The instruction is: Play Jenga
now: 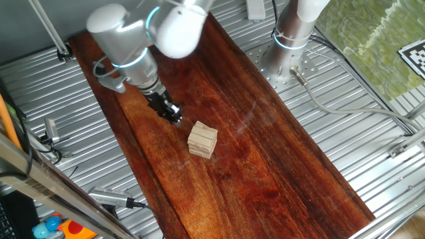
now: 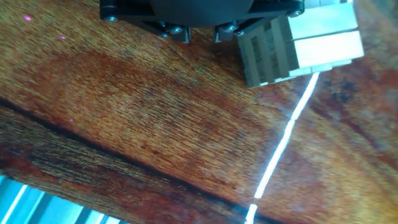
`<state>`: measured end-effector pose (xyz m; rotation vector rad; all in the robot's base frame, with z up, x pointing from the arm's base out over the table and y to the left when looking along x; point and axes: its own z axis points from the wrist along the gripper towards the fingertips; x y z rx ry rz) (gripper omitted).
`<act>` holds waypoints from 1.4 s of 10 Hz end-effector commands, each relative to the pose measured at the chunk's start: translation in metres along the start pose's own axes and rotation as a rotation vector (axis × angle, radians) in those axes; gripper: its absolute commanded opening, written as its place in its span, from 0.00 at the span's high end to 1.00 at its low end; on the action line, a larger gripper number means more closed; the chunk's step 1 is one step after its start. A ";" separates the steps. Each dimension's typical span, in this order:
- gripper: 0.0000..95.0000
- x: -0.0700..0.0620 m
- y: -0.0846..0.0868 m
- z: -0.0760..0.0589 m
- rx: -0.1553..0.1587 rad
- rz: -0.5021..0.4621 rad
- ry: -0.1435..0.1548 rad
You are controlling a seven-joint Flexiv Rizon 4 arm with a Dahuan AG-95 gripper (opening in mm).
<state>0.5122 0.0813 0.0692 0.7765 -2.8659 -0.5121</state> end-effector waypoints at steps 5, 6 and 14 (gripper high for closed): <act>0.80 -0.002 0.007 0.004 0.000 -0.005 0.007; 0.80 -0.002 0.007 0.004 -0.002 -0.006 0.009; 0.80 0.008 0.009 0.009 -0.037 -0.013 0.003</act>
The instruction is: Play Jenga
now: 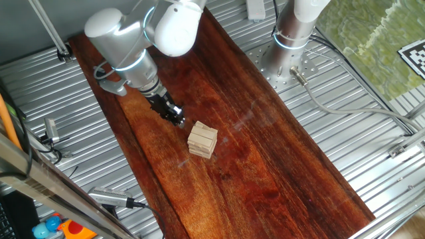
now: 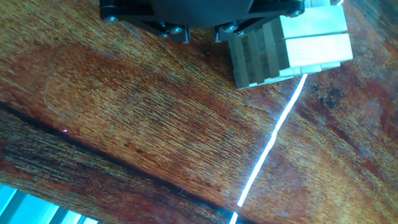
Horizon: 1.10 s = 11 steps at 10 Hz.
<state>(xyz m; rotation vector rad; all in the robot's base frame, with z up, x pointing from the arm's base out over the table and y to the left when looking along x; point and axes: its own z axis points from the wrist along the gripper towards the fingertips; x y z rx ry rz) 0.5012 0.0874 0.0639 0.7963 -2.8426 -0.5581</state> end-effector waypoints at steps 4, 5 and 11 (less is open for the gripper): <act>0.80 0.003 0.005 0.002 -0.020 0.028 -0.018; 0.80 0.002 0.006 0.002 -0.019 0.032 -0.021; 0.80 -0.008 0.012 0.010 -0.016 0.052 -0.035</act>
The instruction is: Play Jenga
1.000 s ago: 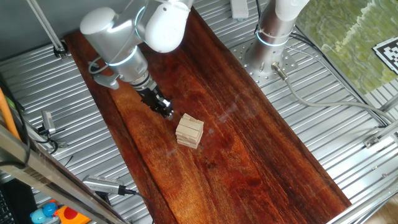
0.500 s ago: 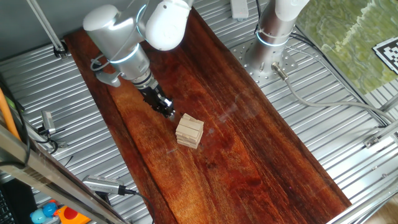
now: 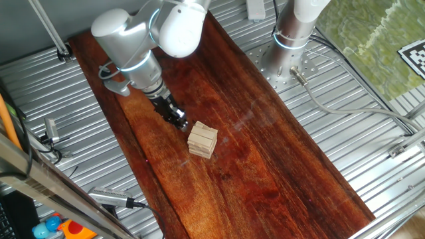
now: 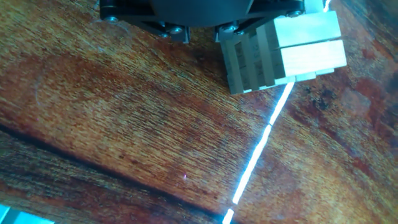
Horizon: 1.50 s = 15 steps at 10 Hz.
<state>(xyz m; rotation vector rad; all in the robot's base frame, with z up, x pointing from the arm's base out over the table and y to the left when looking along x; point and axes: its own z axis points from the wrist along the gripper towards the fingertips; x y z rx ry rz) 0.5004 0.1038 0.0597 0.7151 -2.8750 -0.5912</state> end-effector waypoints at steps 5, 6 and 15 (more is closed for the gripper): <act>0.80 -0.001 0.003 0.001 0.000 0.003 0.002; 0.80 0.000 0.003 0.001 -0.002 0.010 0.004; 0.80 0.015 0.008 0.008 -0.006 0.030 0.009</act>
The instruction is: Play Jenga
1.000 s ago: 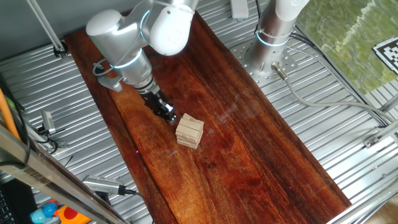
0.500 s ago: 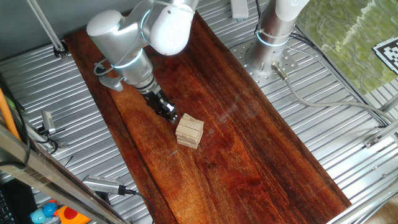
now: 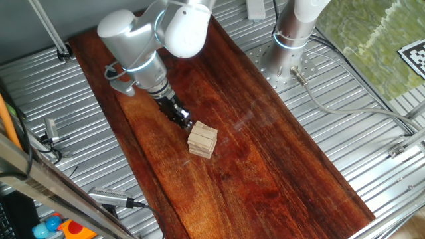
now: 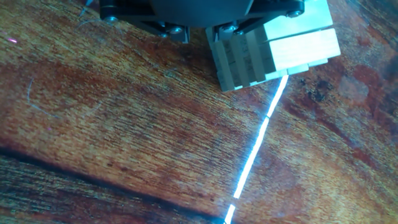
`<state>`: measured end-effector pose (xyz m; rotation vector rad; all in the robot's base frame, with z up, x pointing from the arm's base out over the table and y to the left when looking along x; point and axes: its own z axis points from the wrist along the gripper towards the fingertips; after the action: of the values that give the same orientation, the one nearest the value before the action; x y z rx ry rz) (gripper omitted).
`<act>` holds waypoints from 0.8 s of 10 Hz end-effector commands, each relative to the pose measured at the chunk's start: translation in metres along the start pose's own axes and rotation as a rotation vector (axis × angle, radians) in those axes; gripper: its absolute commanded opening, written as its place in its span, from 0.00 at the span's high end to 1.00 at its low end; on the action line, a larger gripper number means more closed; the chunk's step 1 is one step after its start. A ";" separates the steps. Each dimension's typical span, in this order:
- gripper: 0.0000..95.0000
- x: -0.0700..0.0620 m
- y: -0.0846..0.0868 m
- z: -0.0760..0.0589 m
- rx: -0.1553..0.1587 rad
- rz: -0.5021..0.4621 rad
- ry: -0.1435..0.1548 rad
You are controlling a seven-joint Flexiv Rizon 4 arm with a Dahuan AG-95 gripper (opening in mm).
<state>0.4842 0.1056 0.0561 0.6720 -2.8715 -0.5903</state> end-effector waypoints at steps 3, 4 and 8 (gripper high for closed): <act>0.80 0.003 0.001 0.001 -0.009 0.012 0.012; 0.80 0.003 0.001 0.001 -0.011 0.012 0.013; 0.80 0.006 0.002 0.002 -0.022 0.016 0.028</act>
<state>0.4774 0.1054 0.0563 0.6484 -2.8379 -0.6040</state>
